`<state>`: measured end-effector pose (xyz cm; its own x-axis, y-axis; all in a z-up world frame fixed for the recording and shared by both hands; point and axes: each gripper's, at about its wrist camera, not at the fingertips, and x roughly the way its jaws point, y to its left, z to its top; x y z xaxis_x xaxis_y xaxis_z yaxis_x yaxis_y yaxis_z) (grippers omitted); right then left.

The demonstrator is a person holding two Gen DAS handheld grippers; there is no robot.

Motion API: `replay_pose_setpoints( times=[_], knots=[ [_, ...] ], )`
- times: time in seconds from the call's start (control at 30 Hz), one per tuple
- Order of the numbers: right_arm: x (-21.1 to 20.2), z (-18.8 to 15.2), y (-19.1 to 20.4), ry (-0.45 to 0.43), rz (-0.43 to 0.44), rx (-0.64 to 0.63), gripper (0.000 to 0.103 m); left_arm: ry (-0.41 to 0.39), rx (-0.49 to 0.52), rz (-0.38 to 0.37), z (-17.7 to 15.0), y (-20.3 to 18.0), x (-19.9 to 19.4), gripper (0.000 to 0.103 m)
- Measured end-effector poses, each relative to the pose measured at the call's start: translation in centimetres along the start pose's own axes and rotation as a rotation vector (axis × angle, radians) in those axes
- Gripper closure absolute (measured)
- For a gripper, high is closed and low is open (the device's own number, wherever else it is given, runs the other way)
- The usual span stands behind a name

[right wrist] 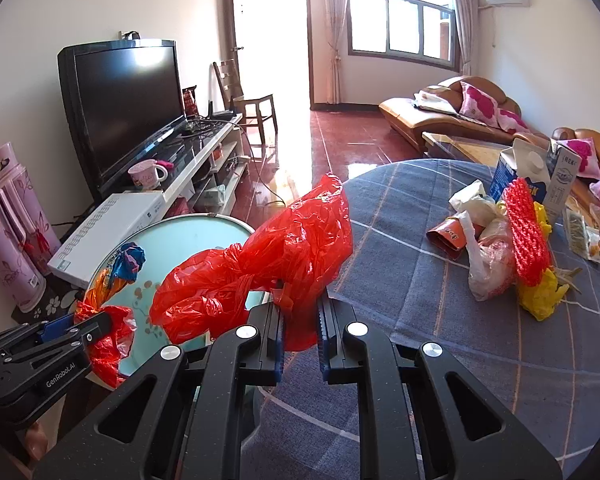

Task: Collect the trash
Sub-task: 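Carry the red bag and the orange snack bag over the light-blue bin, then open the right tool to drop the red bag while the left tool drops the snack bag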

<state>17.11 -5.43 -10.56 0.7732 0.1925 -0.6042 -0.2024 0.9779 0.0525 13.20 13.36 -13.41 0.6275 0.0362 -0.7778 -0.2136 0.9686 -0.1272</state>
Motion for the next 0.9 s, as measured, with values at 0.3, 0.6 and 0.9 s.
replay_pose_setpoints(
  times=[0.3, 0.6, 0.9],
  knots=[
    [3.0, 0.2, 2.2, 0.053, 0.02, -0.092, 0.089, 0.016, -0.014, 0.016, 0.2, 0.7, 0.8, 0.07],
    [4.5, 0.3, 3.3, 0.101, 0.08, -0.105, 0.078, 0.018, -0.013, 0.02, 0.2, 0.7, 0.9, 0.069],
    [3.3, 0.7, 2.9, 0.052, 0.104, -0.079, 0.071, 0.014, -0.006, 0.022, 0.2, 0.6, 0.7, 0.069]
  ],
)
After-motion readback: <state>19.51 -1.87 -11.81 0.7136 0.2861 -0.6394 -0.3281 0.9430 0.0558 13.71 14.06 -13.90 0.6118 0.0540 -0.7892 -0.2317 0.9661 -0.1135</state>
